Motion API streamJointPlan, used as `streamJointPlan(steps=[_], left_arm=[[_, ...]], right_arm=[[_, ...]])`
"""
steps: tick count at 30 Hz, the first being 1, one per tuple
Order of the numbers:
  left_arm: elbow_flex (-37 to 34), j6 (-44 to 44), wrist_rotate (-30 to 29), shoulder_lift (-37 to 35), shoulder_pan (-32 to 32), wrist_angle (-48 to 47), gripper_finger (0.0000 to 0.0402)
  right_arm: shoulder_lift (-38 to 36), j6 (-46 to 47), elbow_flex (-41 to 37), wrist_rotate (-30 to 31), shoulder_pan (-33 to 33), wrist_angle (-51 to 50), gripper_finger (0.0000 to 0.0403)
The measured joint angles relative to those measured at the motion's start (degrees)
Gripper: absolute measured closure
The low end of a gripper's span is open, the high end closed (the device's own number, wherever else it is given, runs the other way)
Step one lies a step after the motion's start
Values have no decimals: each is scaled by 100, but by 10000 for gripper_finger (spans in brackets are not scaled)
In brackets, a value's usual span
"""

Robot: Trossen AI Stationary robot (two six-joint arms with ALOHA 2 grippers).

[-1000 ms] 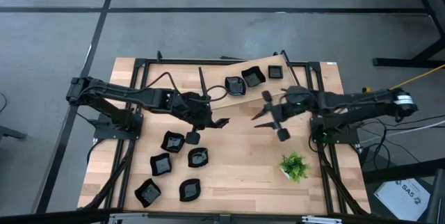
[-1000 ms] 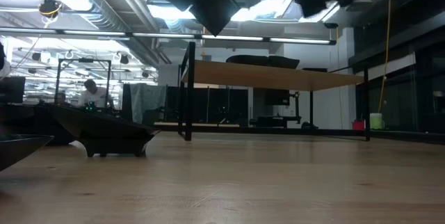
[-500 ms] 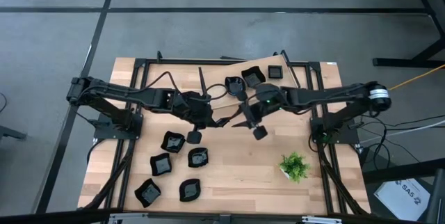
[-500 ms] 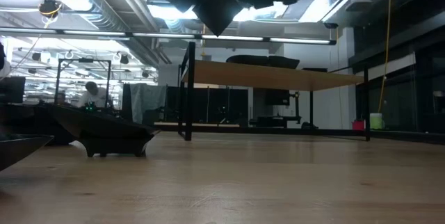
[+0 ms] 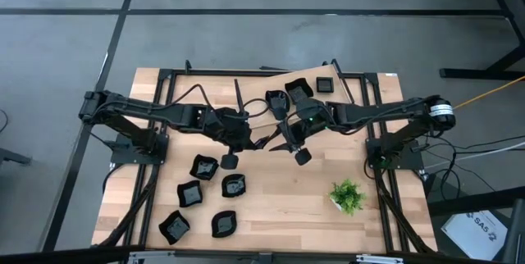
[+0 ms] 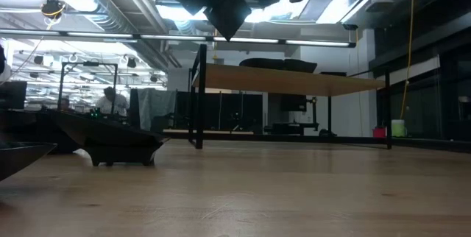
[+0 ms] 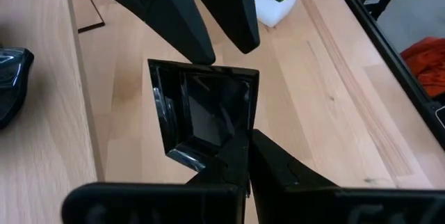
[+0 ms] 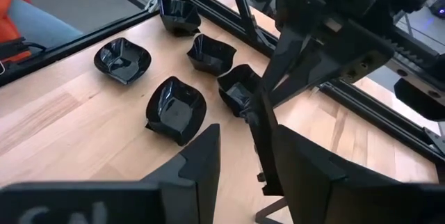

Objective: Pick & Place Mini shaped plates
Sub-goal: Stack the square plate on top of the square plate on the shelf

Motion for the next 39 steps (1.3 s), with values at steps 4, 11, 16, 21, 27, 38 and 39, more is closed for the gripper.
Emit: streamJointPlan(steps=[4,11,16,21,27,38,39], left_arm=[[0,-4,16,0,0,-45,399],[0,-23,25,4,-2,-107,399],[2,192,23,4,-2,163,399],[1,286,93,2,-2,282,399],[2,302,76,2,-2,283,397],[2,302,-344,2,-2,289,373],[2,302,-343,2,-2,316,365]], right_arm=[[-1,5,0,2,0,5,271],[-9,21,11,31,-2,32,271],[-3,43,11,26,-2,25,271],[-1,66,11,26,-2,18,273],[2,86,11,17,-2,13,322],[4,77,0,-4,-2,-80,387],[4,72,0,0,-1,-83,389]])
